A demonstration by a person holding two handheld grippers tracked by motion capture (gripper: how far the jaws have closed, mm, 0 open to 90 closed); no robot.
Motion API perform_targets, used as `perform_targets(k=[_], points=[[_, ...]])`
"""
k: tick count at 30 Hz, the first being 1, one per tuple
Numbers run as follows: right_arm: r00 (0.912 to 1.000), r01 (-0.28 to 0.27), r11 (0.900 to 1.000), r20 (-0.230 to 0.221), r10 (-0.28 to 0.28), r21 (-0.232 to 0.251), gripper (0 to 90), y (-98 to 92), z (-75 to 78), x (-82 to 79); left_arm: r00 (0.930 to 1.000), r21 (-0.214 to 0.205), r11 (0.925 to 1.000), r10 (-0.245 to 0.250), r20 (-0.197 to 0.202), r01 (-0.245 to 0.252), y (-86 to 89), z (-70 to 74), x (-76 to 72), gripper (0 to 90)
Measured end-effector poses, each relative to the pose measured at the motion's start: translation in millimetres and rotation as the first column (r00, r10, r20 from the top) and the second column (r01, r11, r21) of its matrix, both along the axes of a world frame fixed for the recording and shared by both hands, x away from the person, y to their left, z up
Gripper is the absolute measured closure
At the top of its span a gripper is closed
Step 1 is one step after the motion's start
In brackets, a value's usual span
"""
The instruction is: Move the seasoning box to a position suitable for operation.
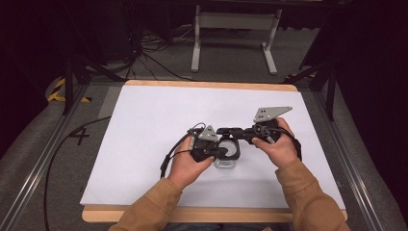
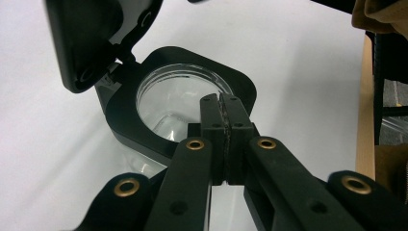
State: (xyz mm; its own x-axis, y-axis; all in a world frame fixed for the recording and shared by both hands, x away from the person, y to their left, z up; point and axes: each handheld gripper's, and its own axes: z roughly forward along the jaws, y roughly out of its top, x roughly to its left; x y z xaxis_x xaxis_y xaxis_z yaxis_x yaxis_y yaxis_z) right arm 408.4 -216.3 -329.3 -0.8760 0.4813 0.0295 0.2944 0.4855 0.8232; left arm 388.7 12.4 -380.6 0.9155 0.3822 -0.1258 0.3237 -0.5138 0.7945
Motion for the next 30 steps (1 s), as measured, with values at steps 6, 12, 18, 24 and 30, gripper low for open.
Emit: perform_targets(k=[6,12,18,24,30], points=[[0.9994,0.03,0.9995,0.014,-0.03,0.006,90.0,0.3,5.9,9.2,1.0,-0.008,1.0,0.0,-0.01,0.0,0.4,-0.6,0.3,89.9],[0.9982,0.054,0.9985,0.028,-0.053,-0.014,90.0,2.8,9.0,19.0,0.9999,-0.018,0.9998,0.0,-0.012,0.0,0.6,-1.4,0.8,89.9],[0.9957,0.085,0.9963,0.036,-0.085,-0.004,90.0,1.8,7.5,25.3,1.0,-0.016,0.9999,0.0,-0.009,0.0,1.5,-1.6,0.5,89.9],[0.9926,0.116,0.9933,0.038,-0.115,-0.005,90.0,1.1,3.5,32.0,1.0,-0.02,0.9998,0.006,-0.006,-0.006,1.3,-2.1,-0.3,89.9],[0.9909,0.13,0.9914,0.031,-0.131,0.007,90.0,2.1,2.4,35.2,0.9999,-0.015,0.9998,0.01,0.006,-0.01,0.8,-2.1,-1.2,90.0]])
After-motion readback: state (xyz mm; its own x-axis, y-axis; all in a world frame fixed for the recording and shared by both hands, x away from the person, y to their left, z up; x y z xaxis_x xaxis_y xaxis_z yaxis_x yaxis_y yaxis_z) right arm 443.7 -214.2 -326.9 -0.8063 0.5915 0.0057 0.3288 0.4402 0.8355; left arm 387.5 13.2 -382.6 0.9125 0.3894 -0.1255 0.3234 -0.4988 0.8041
